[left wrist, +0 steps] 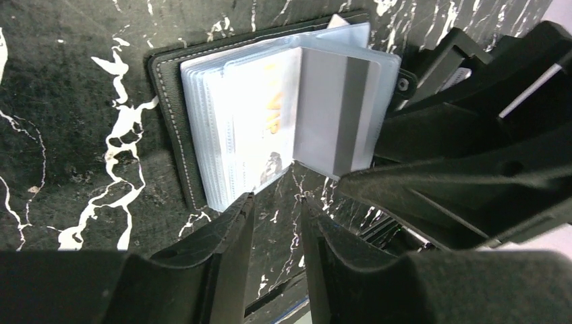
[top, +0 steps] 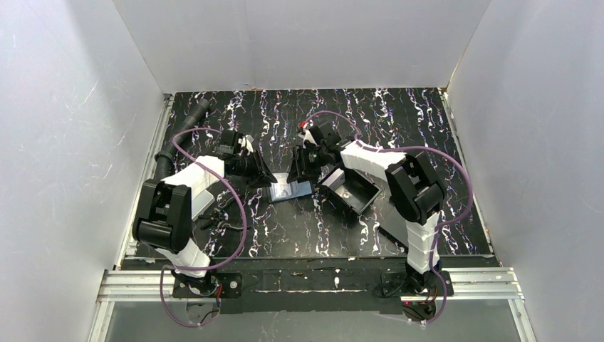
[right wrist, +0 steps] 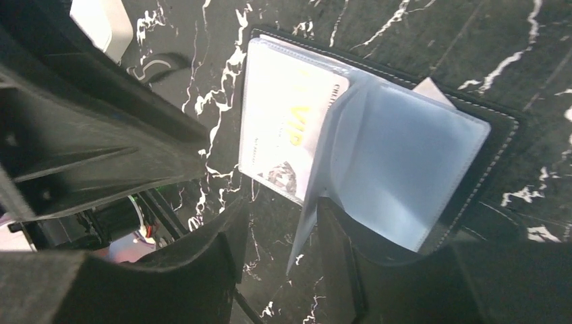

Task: Put the credit cards into the card holder
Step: Turn over the card holder at the center of the board.

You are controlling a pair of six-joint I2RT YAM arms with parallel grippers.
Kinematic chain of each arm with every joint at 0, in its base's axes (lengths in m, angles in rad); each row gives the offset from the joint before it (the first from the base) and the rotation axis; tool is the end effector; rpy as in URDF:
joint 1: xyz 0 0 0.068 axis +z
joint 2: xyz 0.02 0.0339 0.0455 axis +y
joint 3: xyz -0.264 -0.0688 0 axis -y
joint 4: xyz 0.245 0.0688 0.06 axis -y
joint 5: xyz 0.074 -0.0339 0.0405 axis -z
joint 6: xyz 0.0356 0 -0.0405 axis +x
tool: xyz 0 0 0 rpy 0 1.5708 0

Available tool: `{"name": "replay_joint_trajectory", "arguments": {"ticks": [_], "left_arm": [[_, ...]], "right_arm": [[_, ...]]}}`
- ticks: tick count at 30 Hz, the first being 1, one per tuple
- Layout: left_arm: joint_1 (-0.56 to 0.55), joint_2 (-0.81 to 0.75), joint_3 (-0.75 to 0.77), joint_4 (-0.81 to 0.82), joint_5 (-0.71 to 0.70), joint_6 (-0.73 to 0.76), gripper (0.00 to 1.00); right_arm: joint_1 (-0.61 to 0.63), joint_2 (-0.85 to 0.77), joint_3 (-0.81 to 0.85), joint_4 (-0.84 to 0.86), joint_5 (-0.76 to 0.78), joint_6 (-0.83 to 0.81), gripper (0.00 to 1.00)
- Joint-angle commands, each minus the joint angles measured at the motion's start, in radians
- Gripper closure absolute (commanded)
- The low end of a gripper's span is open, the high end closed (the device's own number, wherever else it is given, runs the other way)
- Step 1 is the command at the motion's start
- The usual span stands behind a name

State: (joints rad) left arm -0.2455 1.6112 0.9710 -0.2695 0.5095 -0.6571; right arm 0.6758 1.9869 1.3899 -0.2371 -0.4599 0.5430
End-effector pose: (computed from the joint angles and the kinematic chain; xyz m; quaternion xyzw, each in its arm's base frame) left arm 0.3135 -0.0964 0.1961 -0.1070 0.9127 -0.3515 0.1787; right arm 0.3289 0.2839 0.1884 -0.1422 0.9009 0.3750 0.1658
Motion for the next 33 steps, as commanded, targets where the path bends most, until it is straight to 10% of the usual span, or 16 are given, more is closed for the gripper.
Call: {"name": "replay_joint_trajectory", "arguments": {"ticks": [1,18,33], "left_arm": [[-0.001,0.029,-0.025,-0.014,0.011,0.023,0.7],[-0.001,0.001,-0.056,-0.002,-0.024,0.013,0.7],[-0.001,-0.012,-0.014,0.015,0.01,-0.016,0.49]], "right_arm": [[0.026,0.004,0.055,0.007,-0.013,0.018,0.49],[0.057,0.048,0.09,0.018,-0.007,0.035,0.45],[0.088,0.058,0.057,0.045,0.069,0.087,0.38]]}}
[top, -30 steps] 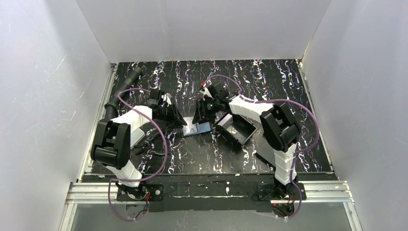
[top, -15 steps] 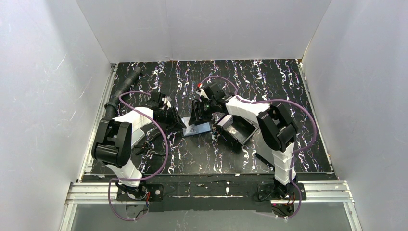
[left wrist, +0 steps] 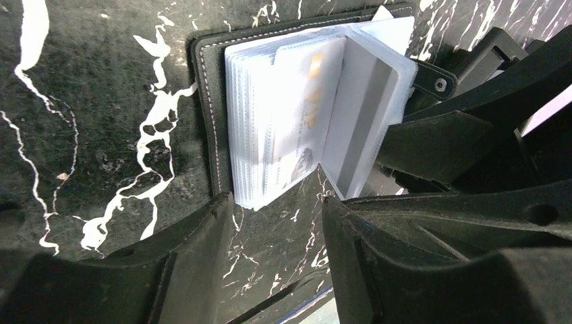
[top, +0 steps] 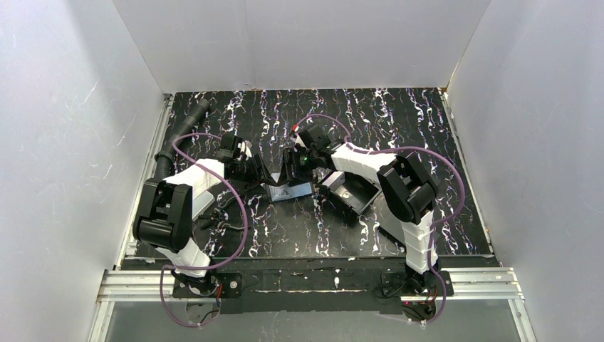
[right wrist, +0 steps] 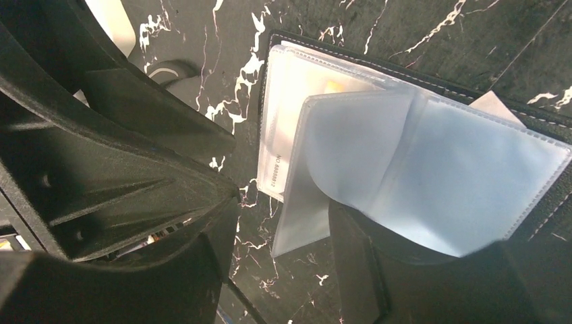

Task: Put the credit cards into the card holder
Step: Turn over the card holder at the center of the board.

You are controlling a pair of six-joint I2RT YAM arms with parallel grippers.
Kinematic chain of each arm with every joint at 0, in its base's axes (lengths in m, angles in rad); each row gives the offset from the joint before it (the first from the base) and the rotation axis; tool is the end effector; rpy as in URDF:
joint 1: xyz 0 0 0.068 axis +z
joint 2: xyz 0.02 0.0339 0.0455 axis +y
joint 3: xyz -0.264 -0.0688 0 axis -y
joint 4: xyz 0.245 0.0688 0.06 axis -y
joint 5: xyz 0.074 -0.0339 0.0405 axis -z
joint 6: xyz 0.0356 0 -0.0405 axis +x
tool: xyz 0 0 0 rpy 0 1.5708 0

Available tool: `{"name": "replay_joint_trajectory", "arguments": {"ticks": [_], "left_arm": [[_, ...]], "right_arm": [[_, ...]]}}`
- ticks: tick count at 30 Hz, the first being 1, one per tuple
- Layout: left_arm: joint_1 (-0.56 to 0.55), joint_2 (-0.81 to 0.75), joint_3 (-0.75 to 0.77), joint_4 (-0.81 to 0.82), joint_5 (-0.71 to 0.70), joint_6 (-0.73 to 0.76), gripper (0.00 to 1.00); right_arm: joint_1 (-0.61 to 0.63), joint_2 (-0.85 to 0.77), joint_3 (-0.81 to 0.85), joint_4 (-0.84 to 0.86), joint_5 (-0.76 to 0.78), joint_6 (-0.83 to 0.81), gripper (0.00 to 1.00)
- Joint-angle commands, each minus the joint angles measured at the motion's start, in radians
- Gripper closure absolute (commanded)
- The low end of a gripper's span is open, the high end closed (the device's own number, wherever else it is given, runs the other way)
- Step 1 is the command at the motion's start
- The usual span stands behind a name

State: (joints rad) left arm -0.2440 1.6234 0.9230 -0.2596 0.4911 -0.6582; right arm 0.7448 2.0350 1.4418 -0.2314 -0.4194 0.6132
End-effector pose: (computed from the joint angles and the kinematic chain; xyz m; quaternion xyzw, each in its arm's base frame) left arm 0.3068 -0.0937 0.1788 -0.1187 0.9204 -0.3358 0.1614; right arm 0.3190 0.3138 0.1841 -0.1356 0.9038 0.3747 0.1557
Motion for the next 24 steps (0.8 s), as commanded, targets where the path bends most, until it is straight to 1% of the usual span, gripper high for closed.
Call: {"name": "replay_joint_trajectory", "arguments": {"ticks": [1,6,8,10,15,16,19,21,24], "left_arm": [[-0.003,-0.023,0.036,0.006,0.027,-0.015,0.48],[-0.002,-0.006,0.046,0.003,0.035,-0.023,0.48],[-0.001,-0.004,0.048,0.01,0.04,-0.033,0.48],[0.001,-0.002,0.053,0.01,0.038,-0.039,0.48],[0.003,0.015,0.081,-0.009,0.042,-0.032,0.47],[0.004,0.018,0.083,-0.008,0.048,-0.033,0.47],[0.003,0.026,0.083,-0.002,0.07,-0.032,0.42],[0.003,0.029,0.08,0.001,0.072,-0.031,0.4],[0.004,0.042,0.083,-0.017,0.056,-0.023,0.41]], "right_arm": [[0.021,0.007,0.004,0.041,0.036,0.016,0.35],[0.027,-0.021,-0.021,0.052,0.084,0.0,0.22],[0.027,-0.02,-0.025,0.062,0.078,-0.009,0.19],[0.032,-0.021,-0.036,0.086,0.063,-0.009,0.18],[0.03,-0.048,-0.063,0.106,0.072,-0.003,0.19],[0.027,-0.053,-0.065,0.106,0.068,-0.004,0.21],[0.02,-0.049,-0.079,0.132,0.024,0.009,0.23],[0.02,-0.033,-0.079,0.164,-0.012,0.015,0.28],[0.026,-0.036,-0.092,0.221,-0.044,0.037,0.33]]}}
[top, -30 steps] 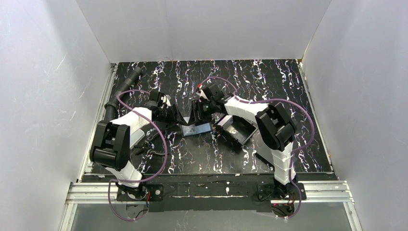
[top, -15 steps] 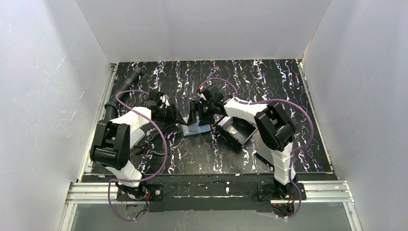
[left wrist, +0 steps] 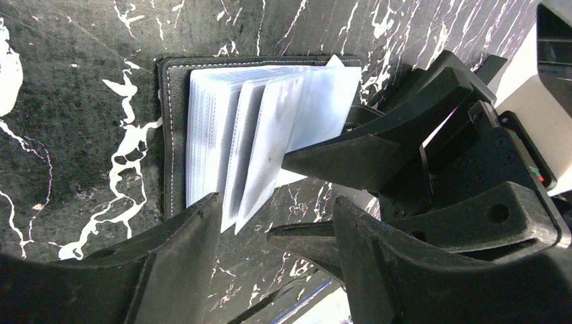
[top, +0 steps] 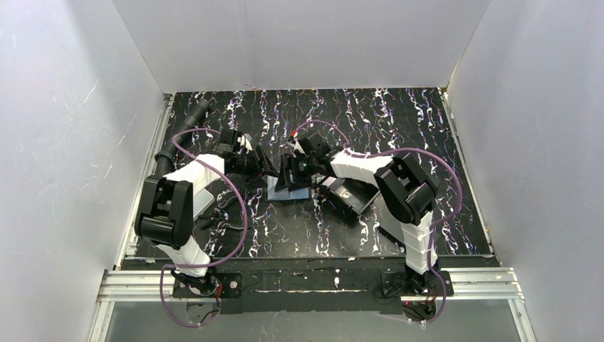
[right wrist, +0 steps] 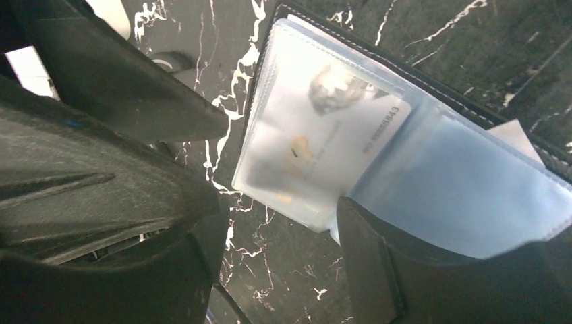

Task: Put the credit cards into the card holder
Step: Turn over the card holder at the center of the board.

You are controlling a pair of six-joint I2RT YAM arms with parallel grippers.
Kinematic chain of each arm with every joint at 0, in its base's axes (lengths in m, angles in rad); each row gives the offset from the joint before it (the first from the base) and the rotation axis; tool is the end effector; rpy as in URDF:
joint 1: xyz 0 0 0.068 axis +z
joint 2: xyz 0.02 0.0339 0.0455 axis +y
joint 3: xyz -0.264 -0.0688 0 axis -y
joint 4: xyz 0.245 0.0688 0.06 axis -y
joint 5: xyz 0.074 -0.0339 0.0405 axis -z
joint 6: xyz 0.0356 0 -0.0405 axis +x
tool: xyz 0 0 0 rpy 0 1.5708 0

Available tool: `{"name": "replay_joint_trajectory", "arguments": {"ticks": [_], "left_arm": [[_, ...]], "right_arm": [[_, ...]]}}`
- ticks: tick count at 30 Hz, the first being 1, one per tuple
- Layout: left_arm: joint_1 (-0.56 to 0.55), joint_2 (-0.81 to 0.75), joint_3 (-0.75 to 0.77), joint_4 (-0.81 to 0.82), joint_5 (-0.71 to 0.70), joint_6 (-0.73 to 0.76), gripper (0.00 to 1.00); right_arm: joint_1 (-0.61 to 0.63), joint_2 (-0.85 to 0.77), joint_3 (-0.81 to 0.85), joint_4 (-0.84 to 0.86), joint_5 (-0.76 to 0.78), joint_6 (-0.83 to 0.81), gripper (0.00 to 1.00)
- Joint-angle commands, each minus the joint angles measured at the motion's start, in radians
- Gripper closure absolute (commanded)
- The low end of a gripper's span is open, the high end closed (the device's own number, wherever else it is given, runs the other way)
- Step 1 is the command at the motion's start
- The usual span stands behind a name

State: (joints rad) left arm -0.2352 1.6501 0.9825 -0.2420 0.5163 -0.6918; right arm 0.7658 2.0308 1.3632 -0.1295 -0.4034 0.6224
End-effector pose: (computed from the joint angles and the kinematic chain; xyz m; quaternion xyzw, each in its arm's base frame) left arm 0.3216 -0.0951 0.1893 -0.1263 0.9095 -0.3563 0.1728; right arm 0.3084 0.3160 0.1691 -0.1404 0.8996 0.3790 0.1654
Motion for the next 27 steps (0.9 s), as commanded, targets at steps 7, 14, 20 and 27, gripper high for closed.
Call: {"name": "replay_joint_trajectory", "arguments": {"ticks": [7,14,20,27], "left_arm": [[-0.006,0.062,0.024,-0.055,-0.01,0.038,0.51],[-0.005,0.101,0.026,-0.087,-0.053,0.072,0.5],[-0.007,0.131,0.019,-0.102,-0.083,0.075,0.59],[-0.008,0.133,0.014,-0.099,-0.073,0.077,0.76]], "right_arm": [[0.006,-0.025,-0.013,0.134,-0.069,0.017,0.39],[0.0,-0.034,0.018,0.074,-0.042,-0.033,0.4],[-0.004,-0.133,0.127,-0.248,0.114,-0.199,0.31],[-0.058,-0.317,0.121,-0.485,0.312,-0.217,0.15]]}}
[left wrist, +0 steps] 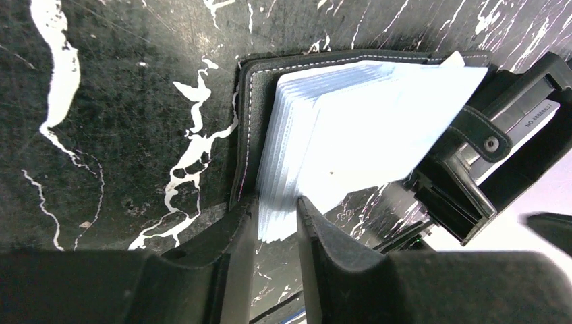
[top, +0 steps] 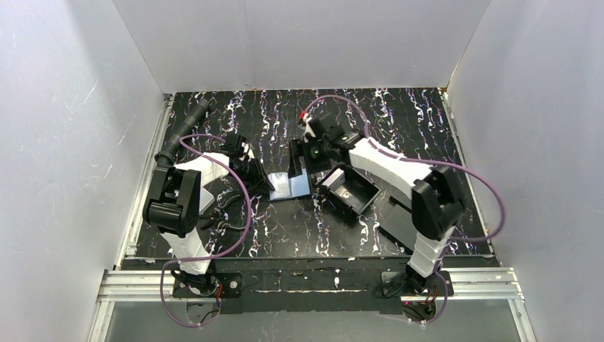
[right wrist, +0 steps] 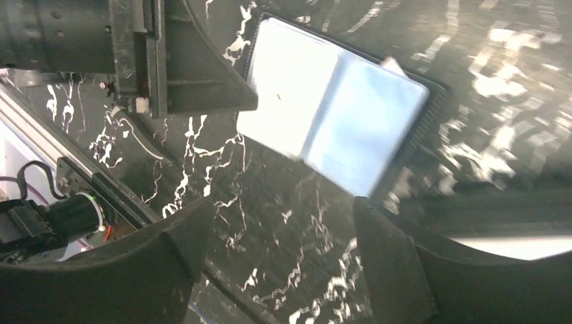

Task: Put the credit cards into the card holder
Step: Turn over the card holder at the center of the board, then pick up the credit card from the storage box.

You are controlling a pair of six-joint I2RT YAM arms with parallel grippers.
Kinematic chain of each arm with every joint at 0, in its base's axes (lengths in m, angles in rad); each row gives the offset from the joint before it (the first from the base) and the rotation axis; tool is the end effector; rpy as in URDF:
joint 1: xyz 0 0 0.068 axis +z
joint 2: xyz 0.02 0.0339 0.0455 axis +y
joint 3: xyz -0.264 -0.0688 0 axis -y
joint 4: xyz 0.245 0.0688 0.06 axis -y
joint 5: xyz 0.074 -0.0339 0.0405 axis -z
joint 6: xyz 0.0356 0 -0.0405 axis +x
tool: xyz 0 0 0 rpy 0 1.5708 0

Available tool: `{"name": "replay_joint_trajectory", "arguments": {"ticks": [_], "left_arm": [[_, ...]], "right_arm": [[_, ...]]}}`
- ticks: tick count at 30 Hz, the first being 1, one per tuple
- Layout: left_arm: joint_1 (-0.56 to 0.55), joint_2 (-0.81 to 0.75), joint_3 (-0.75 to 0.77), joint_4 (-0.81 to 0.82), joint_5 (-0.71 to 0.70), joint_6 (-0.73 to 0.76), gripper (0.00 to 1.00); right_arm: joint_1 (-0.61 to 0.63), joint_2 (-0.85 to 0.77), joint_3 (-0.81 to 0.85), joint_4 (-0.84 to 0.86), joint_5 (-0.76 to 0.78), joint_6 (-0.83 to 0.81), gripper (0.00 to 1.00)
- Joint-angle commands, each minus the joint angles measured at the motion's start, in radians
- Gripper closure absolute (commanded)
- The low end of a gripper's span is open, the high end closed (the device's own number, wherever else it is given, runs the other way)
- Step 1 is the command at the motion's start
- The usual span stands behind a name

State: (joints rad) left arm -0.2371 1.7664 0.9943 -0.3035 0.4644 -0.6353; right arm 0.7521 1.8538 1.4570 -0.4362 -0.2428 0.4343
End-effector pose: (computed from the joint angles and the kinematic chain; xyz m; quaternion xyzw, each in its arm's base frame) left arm 0.3258 -0.0951 0.1514 -0.1313 0.9360 -0.3030 0.1219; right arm 0.2979 0.2904 0.2473 -0.1896 0.9073 0.2937 0.2336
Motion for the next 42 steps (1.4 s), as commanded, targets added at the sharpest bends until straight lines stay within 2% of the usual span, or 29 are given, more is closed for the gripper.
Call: {"name": "replay_joint_trajectory", "arguments": {"ticks": [1,4,8,13,17,24,31,42], "left_arm": [[-0.006,0.021,0.004,-0.037,-0.016,0.022,0.76],[-0.006,0.037,0.009,-0.037,0.004,0.023,0.78],[-0.006,0.042,0.01,-0.04,0.018,0.029,0.79],[-0.008,0.053,0.024,-0.059,0.025,0.045,0.79],[-0.011,0.055,0.026,-0.058,0.03,0.045,0.79],[-0.016,0.044,0.027,-0.059,0.03,0.049,0.79],[-0.018,0.044,0.027,-0.053,0.034,0.049,0.79],[-0.023,0.039,0.026,-0.045,0.041,0.046,0.79]], "right_arm": [[-0.058,-0.163,0.02,-0.207,0.182,-0.006,0.13],[-0.088,-0.211,-0.005,-0.289,0.309,0.094,0.1],[-0.142,-0.274,-0.098,-0.295,0.352,0.232,0.09],[-0.16,-0.392,-0.295,-0.099,0.345,0.422,0.14],[-0.165,-0.383,-0.361,-0.036,0.331,0.495,0.19],[-0.171,-0.338,-0.426,0.132,0.336,0.542,0.17],[-0.171,-0.278,-0.406,0.129,0.342,0.577,0.15],[-0.169,-0.226,-0.418,0.168,0.36,0.596,0.2]]}}
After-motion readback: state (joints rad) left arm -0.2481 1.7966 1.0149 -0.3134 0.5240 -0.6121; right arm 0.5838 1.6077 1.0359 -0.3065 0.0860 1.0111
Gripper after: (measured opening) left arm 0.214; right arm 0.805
